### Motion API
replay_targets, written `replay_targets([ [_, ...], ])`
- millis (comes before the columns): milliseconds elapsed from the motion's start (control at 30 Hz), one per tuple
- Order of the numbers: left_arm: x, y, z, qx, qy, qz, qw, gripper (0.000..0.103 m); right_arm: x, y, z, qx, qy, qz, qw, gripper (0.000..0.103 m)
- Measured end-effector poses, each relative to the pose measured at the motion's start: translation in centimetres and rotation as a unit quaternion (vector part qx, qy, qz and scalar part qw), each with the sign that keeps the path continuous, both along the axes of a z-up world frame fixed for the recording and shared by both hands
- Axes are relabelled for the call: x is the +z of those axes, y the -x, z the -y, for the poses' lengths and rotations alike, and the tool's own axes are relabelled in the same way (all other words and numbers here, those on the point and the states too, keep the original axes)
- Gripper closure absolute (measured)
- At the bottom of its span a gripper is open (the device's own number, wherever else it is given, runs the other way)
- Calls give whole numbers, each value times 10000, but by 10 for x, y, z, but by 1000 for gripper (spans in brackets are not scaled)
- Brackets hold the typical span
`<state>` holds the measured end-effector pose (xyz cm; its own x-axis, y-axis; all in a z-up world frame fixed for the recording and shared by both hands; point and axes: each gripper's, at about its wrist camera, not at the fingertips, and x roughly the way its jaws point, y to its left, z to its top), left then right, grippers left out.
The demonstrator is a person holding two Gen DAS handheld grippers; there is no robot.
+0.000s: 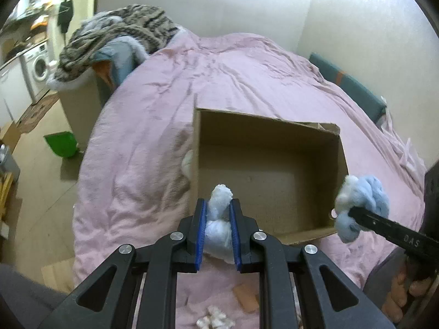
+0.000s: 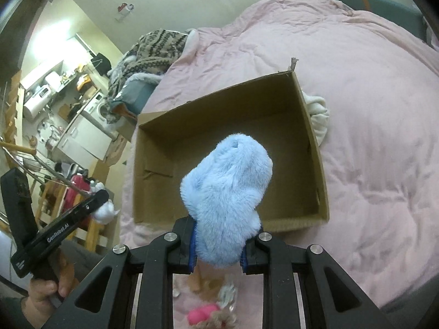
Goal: Organize soft objects
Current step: 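Lower both held items into the box and open both tools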
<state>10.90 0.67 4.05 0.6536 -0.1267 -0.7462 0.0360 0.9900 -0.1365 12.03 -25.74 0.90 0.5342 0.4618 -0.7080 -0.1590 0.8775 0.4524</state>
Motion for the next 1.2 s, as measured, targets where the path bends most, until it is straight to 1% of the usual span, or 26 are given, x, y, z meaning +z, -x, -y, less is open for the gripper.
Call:
replay_targets([
  [67, -6, -6, 12, -119, -147, 37, 9998, 88, -4, -8, -2, 0, 70, -10, 10000, 79],
  [167, -14, -14, 22, -217, -237, 75, 9995, 88, -11, -14, -6, 9, 210, -43, 9998, 79],
  [300, -26, -22, 30, -194, -368, 226, 9989, 88, -23, -16, -11, -22, 436, -132, 9990, 78],
  [367, -34, -28, 30, -138, -344, 164, 9992, 88, -27, -16, -13, -29, 619, -138, 9980, 78],
  [467, -41, -32, 29, -116, -324, 88, 9994, 88, -31, -14, -15, 8, 725, -146, 9973, 77],
  [567, -41, -33, 32, -94, -397, 165, 9990, 87, -33, -13, -16, 25, 809, -82, 9967, 77],
  [800, -46, -31, 37, -200, -414, 87, 9989, 87, -34, -16, -24, 81, 949, -1, 9955, 75],
  [900, -45, -30, 37, -186, -408, 135, 9989, 87, -35, -15, -23, 71, 903, 5, 9959, 70],
  [933, -45, -30, 36, -172, -403, 148, 9989, 87, -34, -15, -22, 58, 877, 3, 9961, 65],
  [967, -45, -29, 36, -164, -392, 153, 9990, 87, -35, -15, -23, 43, 869, 3, 9962, 55],
  [1033, -45, -29, 35, -163, -370, 153, 9991, 87, -34, -13, -22, 6, 848, 55, 9964, 49],
  [1100, -44, -28, 34, -125, -360, 193, 9991, 87, -32, -12, -22, 21, 819, 112, 9966, 46],
  [1133, -43, -28, 34, -114, -343, 205, 9991, 87, -30, -11, -23, 34, 800, 142, 9967, 42],
  [1167, -42, -27, 33, -112, -314, 214, 9992, 84, -29, -10, -23, 27, 785, 175, 9968, 36],
  [1200, -42, -27, 33, -125, -273, 228, 9993, 82, -28, -9, -22, -20, 769, 216, 9968, 34],
])
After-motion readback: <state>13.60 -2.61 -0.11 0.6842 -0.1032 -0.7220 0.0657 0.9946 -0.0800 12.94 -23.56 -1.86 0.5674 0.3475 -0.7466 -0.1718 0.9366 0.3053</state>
